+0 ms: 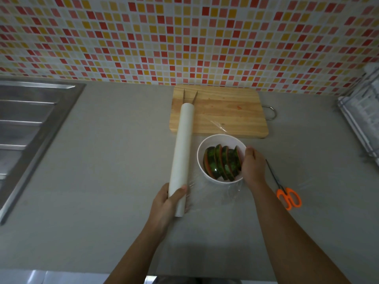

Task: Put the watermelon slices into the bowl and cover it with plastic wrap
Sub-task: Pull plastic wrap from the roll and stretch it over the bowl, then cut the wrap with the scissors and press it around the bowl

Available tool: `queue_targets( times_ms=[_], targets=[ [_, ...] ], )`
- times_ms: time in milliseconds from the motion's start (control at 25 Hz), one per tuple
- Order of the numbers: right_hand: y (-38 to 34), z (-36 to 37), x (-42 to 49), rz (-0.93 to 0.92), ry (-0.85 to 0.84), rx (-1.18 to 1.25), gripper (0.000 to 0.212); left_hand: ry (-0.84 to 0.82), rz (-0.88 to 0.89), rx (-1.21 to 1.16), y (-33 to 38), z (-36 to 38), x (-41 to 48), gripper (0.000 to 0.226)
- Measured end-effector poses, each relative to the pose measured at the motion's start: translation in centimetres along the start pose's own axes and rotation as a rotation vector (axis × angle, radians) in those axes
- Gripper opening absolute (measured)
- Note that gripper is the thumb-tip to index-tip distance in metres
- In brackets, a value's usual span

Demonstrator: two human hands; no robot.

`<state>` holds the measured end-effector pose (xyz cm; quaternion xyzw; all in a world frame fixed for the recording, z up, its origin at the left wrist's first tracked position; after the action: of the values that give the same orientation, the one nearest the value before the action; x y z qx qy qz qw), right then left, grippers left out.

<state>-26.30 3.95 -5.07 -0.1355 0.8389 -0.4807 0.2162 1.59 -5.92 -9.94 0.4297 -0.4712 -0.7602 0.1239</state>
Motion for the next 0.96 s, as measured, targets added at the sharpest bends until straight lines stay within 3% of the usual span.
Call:
queue_targets(
  times_ms=[120, 320, 560, 720, 760, 840, 960],
  targets=[
    [0.0, 0.1, 0.1, 0.005, 0.005, -0.023, 0.033, -0.039, -0.01, -0.007, -0.5, -0.1, 0.0, 0.014],
    [-0.3, -0.2, 0.2, -0.012, 0.027, -0.103, 0.034, 0.065, 0.065, 0.47, 0.7, -1.3, -0.3, 0.033],
    [-0.1, 0.1, 0.6, 0.017, -0.014, -0.131, 0.039, 0.113, 0.183, 0.595, 1.6, -1.3, -0.2, 0.027],
    [0.7, -1.6, 0.4, 0.085, -0.086, 0.034, 0.051, 0.106, 0.203, 0.609, 1.9, -1.0, -0.2, 0.029],
    [0.5, -3.2, 0.1, 0.04, -0.024, 0.003, 0.045, 0.114, 0.204, 0.604, 2.0, -1.2, -0.2, 0.029],
    [0.6, -6.3, -1.4, -0.04, 0.072, -0.29, 0.03, 0.116, 0.213, 0.594, 2.1, -1.3, -0.1, 0.031],
    [3.6, -8.4, -4.0, 0.05, 0.047, -0.689, 0.04, 0.108, 0.221, 0.59, 1.8, -1.1, -0.4, 0.037]
  ],
)
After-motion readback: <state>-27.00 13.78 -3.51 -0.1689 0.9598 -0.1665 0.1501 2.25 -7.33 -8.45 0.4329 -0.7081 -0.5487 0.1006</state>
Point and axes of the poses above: each hand's wrist, its own x-axis towards the middle knuckle, its own z-axis out of the palm, y = z × x, the point moved 10 cm from there along x, towards the middle knuckle, and after that the axes turned 10 degrees about -y, right-handed, at the moved point
